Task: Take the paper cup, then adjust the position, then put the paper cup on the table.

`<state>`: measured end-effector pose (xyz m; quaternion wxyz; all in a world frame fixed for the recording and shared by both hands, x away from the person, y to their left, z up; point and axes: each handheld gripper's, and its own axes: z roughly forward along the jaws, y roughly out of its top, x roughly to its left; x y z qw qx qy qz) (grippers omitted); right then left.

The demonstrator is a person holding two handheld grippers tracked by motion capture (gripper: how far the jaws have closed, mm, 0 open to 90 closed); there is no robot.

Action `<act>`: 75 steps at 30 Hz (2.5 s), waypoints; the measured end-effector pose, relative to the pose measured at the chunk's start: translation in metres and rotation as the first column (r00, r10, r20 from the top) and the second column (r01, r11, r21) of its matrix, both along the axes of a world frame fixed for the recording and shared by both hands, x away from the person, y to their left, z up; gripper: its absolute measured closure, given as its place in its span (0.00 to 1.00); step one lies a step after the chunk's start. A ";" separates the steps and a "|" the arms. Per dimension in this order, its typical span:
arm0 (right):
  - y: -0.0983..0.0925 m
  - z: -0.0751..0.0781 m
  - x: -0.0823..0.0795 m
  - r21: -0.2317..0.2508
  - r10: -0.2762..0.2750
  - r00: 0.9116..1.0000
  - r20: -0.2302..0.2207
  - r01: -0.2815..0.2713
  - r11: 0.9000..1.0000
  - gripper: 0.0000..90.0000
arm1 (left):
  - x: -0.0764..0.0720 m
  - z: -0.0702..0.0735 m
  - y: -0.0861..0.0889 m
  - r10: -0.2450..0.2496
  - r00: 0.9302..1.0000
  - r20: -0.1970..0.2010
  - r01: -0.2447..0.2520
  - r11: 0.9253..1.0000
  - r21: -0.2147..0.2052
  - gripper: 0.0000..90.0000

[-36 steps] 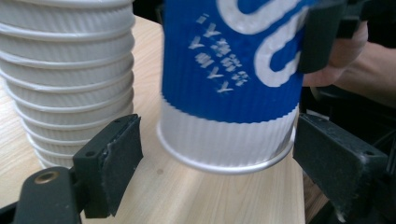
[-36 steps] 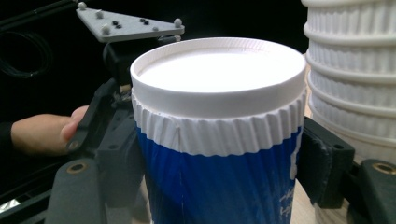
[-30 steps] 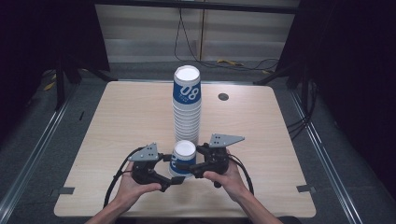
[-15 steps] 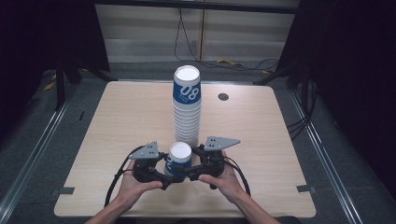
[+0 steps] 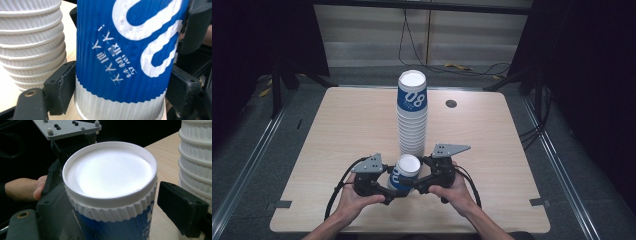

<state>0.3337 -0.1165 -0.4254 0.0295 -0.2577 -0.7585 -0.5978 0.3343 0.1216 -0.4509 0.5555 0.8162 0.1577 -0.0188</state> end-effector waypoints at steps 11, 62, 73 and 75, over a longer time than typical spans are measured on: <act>-0.009 0.002 0.001 -0.036 0.007 0.999 -0.040 -0.009 0.999 0.15 | 0.002 -0.001 0.004 0.016 1.000 -0.008 -0.016 1.000 0.021 0.22; -0.019 0.001 0.005 -0.348 0.101 0.994 -0.043 -0.110 0.931 0.22 | 0.010 -0.007 0.009 0.027 1.000 -0.001 -0.025 0.953 0.301 0.22; -0.012 -0.005 0.000 -0.404 0.142 0.988 -0.059 -0.154 0.902 0.20 | 0.005 -0.010 0.002 -0.046 0.999 -0.021 0.051 0.923 0.382 0.22; -0.010 -0.006 -0.002 -0.428 0.157 0.986 -0.060 -0.167 0.888 0.19 | 0.006 -0.009 0.003 -0.057 0.998 -0.021 0.061 0.911 0.407 0.22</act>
